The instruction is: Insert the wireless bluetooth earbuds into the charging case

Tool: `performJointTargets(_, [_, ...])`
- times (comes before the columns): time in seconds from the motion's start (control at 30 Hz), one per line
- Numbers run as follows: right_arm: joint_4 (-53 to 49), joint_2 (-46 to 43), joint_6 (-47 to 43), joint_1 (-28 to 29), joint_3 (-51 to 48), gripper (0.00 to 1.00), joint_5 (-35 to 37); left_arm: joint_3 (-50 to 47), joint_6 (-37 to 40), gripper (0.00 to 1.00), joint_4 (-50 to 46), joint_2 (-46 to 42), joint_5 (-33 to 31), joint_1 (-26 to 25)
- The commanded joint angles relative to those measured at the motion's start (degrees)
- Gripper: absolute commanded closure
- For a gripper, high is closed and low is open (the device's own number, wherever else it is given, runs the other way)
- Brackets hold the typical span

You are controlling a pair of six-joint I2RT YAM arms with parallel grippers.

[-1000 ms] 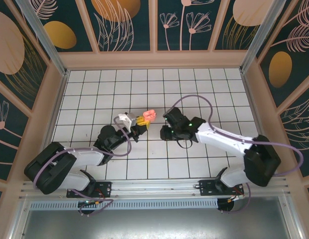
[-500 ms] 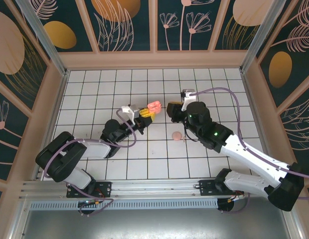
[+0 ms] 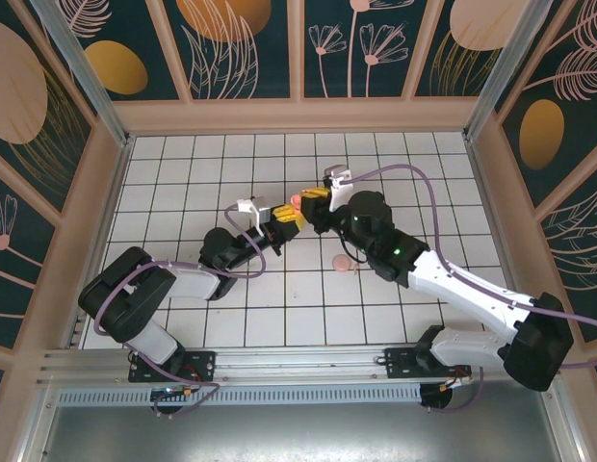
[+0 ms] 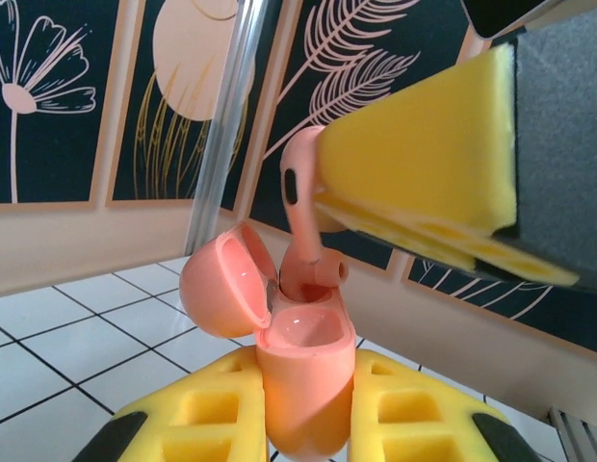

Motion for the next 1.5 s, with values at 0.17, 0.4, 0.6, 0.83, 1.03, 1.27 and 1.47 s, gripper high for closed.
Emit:
performJointTargets(0.17, [4.40,1.88,-2.42,-0.58,2.73,0.76,-3.27,1.57,-2.52,0.89,5.15,0.54,1.45,-0.08])
performJointTargets(0.4, [2.79,2.22,-2.54,-1.12,3.05,0.76,-4.88,1.81,-2.64,0.89,5.41,0.28,1.19,-0.05])
performJointTargets(0.6, [1.57,1.44,-2.68,-1.51,2.72,0.76,-8.05,1.98,-2.37,0.89,5.51,0.27,1.10,-0.11])
performJointTargets(0.83, [1.78,1.29,-2.59,-2.17,2.43,0.76,-11.66,1.98,-2.20,0.89,5.73,0.31,1.10,-0.07])
performJointTargets(1.03, [0.65,0.73,-2.34,-2.70,2.01,0.77,-12.81,1.72,-1.89,0.89,5.79,-0.03,1.05,-0.04])
performJointTargets(1.27, [-0.34,-0.45,-2.00,-3.31,1.24,0.76,-13.12,1.74,-1.26,0.89,5.90,-0.09,1.09,-0.08])
performJointTargets(1.47, [-1.27,-0.68,-1.76,-3.84,1.02,0.76,-13.78,1.72,-1.06,0.89,6.34,-0.25,1.17,-0.10])
